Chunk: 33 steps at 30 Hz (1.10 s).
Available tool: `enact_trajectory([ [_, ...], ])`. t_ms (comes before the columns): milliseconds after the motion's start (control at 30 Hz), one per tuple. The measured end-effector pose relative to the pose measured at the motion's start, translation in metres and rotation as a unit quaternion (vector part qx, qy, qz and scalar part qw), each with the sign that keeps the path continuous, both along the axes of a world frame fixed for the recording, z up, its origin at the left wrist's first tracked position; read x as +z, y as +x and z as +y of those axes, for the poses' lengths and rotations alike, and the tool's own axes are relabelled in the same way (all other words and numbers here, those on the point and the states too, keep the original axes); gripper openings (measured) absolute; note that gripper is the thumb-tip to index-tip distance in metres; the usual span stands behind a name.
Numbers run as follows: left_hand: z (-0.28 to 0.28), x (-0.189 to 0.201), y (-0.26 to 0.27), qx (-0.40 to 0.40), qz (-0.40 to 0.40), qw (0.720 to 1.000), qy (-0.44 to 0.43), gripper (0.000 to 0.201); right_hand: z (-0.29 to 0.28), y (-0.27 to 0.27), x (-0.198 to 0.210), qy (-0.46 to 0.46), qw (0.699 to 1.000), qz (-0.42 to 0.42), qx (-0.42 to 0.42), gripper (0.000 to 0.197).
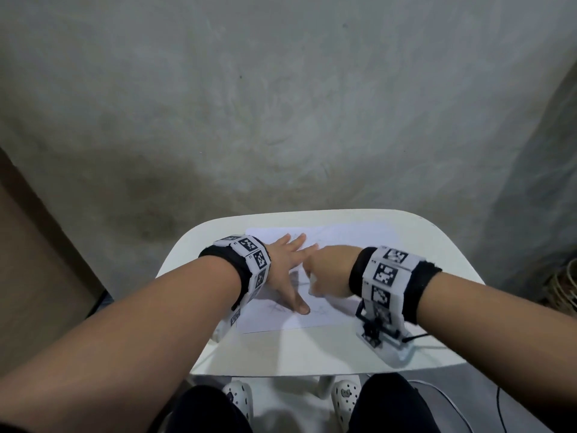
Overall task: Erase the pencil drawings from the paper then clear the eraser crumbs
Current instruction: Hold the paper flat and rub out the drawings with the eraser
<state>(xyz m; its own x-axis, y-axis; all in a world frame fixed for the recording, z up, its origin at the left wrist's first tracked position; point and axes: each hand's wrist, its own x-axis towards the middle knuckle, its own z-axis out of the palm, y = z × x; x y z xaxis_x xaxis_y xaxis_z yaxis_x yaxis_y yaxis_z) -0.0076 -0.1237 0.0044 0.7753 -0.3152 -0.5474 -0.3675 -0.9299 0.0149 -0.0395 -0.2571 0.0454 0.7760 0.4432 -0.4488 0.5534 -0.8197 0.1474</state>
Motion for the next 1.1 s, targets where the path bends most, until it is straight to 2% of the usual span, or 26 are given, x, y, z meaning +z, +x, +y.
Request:
enact_trajectory([
  [133,0.001,0.001,0.000,0.002,0.004,1.000,0.003,0.127,-0.001,0.008,0.002,0.006,0.999,-0.033,-0.015,0.036],
  [233,-0.001,0.000,0.000,-0.002,-0.008,1.000,0.004,0.128,0.005,-0.001,-0.002,0.032,0.999,-0.003,0.009,0.037],
  [367,0.000,0.000,0.000,0.001,0.004,1.000,0.009,0.126,-0.003,0.013,0.003,0.000,0.999,-0.035,-0.028,0.035],
  [400,0.000,0.000,0.000,0.001,0.001,1.000,0.008,0.127,-0.001,0.010,0.002,0.000,0.999,-0.035,-0.014,0.036],
  [467,-0.001,-0.001,0.000,0.001,-0.008,1.000,0.004,0.129,0.003,0.000,-0.002,0.003,1.000,-0.010,0.018,0.038],
  [533,0.000,-0.001,0.000,-0.001,-0.003,1.000,0.003,0.129,-0.001,0.002,-0.002,0.026,1.000,0.008,0.005,0.034],
  [633,0.001,0.000,0.001,0.001,0.006,1.000,0.003,0.129,-0.011,0.009,0.003,0.029,0.999,-0.022,-0.027,0.027],
  [767,0.001,-0.002,0.002,-0.001,0.000,1.000,-0.003,0.130,-0.007,0.000,0.000,0.015,1.000,0.015,0.001,0.030],
  [867,0.002,-0.005,0.003,-0.003,0.003,1.000,0.000,0.131,-0.014,0.008,0.006,0.020,0.999,0.001,-0.030,0.019],
  [1000,0.003,-0.007,0.005,-0.001,0.000,1.000,0.003,0.132,-0.014,-0.001,0.000,0.022,0.999,0.035,0.009,0.002],
  [1100,0.004,-0.008,0.006,0.001,0.004,1.000,-0.005,0.133,-0.021,0.006,0.004,0.027,0.999,0.020,-0.024,0.003],
])
